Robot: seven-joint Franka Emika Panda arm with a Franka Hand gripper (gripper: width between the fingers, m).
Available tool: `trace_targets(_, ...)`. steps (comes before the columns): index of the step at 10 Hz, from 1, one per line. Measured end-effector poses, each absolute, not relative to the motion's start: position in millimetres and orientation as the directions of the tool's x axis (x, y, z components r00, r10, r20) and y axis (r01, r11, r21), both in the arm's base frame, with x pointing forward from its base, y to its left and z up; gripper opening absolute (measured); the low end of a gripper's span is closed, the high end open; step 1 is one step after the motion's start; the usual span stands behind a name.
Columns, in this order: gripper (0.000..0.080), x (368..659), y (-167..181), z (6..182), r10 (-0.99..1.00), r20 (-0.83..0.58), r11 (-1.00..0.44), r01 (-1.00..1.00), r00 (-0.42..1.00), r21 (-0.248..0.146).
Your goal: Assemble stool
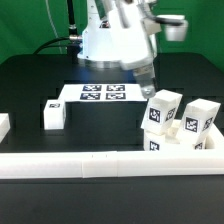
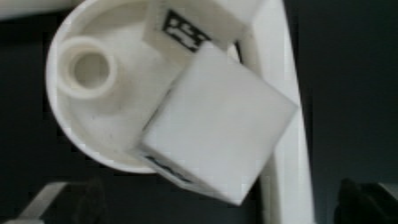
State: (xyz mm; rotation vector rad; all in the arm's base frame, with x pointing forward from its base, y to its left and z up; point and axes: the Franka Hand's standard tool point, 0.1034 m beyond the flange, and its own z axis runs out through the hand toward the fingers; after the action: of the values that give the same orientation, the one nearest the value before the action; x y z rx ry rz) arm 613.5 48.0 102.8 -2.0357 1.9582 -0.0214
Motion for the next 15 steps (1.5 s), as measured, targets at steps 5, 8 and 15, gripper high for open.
trace_targets(5, 0.0649, 614.9, 59.7, 105.1, -0.896, -0.107, -0.397, -0.884, 0.432, -0.247)
trace_targets(8, 0.0649, 617.7, 60.7, 104.9, -0.663, 0.01, -0.729, -0.642, 0.749, -0.237)
trace_targets(15, 0.0649, 619.8, 56.8, 102.9, -0.194, 0.111, -0.968, -0.171, 0.975, -0.184)
